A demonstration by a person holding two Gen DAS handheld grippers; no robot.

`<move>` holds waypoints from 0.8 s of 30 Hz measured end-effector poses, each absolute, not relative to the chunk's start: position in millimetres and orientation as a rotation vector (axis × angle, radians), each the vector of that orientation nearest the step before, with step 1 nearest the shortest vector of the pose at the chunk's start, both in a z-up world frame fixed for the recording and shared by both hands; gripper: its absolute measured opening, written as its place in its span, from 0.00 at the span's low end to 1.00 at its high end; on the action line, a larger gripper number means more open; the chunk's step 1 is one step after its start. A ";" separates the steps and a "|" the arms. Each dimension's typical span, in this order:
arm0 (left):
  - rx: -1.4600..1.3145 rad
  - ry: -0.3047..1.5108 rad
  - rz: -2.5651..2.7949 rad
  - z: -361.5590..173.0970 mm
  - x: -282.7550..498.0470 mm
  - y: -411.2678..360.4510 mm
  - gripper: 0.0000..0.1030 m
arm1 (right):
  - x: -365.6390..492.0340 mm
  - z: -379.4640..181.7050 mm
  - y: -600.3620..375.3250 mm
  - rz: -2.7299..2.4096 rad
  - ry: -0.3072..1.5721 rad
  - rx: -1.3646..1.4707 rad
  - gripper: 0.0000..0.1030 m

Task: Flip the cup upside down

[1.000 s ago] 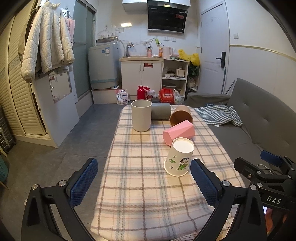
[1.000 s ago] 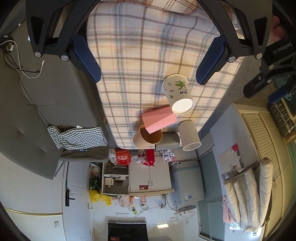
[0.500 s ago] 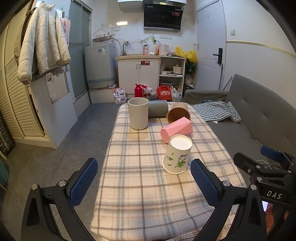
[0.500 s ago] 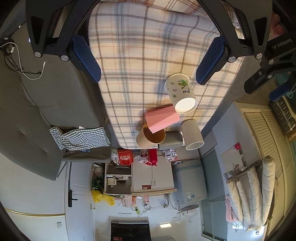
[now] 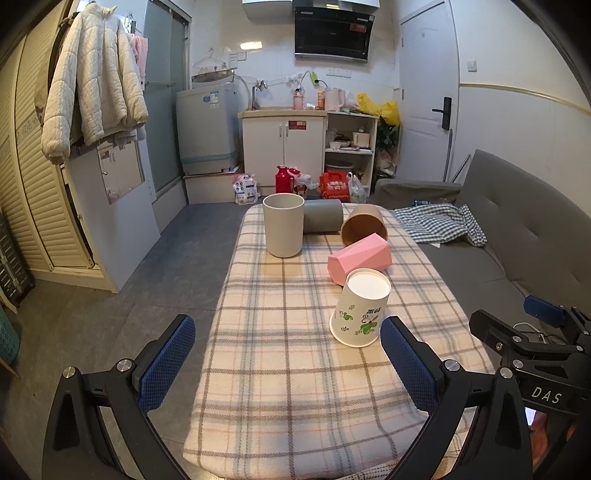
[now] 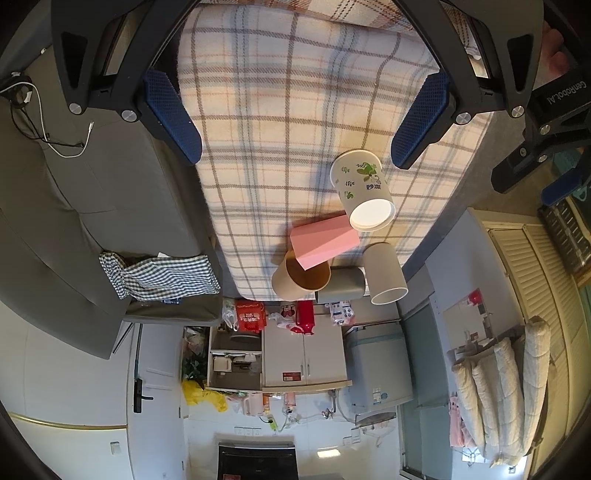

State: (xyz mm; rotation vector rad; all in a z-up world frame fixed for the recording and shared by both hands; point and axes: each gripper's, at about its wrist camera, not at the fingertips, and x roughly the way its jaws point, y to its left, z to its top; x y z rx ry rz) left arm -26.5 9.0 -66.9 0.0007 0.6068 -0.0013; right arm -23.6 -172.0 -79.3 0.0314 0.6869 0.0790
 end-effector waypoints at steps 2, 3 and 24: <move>0.001 0.607 -0.001 -67.1 -26.6 9.8 1.00 | -22.6 -80.2 -172.0 0.078 0.687 0.030 1.00; -0.001 0.606 -0.003 -66.8 -26.6 9.0 1.00 | -22.0 -79.6 -171.2 0.079 0.687 0.032 1.00; 0.000 0.607 -0.001 -66.1 -26.3 8.6 1.00 | -22.0 -79.9 -171.1 0.078 0.689 0.033 1.00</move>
